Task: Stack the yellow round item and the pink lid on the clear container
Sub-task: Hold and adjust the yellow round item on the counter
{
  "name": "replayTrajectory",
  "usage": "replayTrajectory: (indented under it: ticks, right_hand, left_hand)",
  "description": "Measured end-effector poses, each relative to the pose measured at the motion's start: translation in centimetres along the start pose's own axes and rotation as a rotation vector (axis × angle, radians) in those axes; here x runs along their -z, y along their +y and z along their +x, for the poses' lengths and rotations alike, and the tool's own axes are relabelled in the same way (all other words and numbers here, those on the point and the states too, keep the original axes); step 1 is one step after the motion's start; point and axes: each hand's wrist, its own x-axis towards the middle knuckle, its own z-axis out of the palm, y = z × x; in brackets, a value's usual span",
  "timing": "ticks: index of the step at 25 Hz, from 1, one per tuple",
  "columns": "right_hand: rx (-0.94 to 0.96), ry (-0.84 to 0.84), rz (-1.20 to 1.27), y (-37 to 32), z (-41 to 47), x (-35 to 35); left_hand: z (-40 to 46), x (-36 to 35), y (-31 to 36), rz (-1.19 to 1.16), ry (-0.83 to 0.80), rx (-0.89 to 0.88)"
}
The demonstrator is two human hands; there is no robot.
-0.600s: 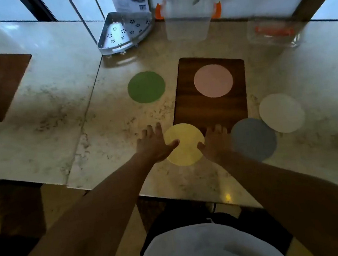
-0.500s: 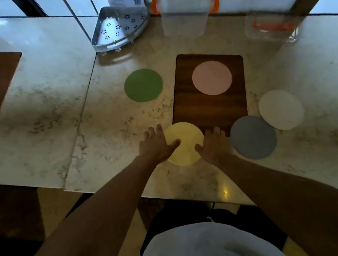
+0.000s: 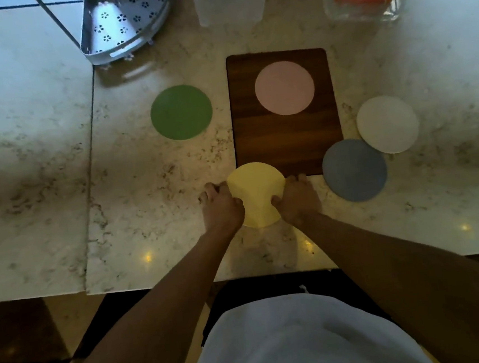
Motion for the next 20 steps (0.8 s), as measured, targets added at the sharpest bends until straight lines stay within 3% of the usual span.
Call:
replayTrajectory:
  ticks: [9,15,20]
  right_hand:
    - [-0.038,0.073,0.386,0.9,0.0,0.3]
    - [0.006,0.123,0.619,4.9,0.9,1.7]
    - [-0.030,0.206,0.677,10.5,2.4,4.0]
  left_hand:
    - [0.2,0.2,0.5,-0.342,0.118,0.222]
    - [0.7,-0.5,3.7,-0.405,0.114,0.243]
    - [1.7,-2.3,9.5,-0.406,0.112,0.173]
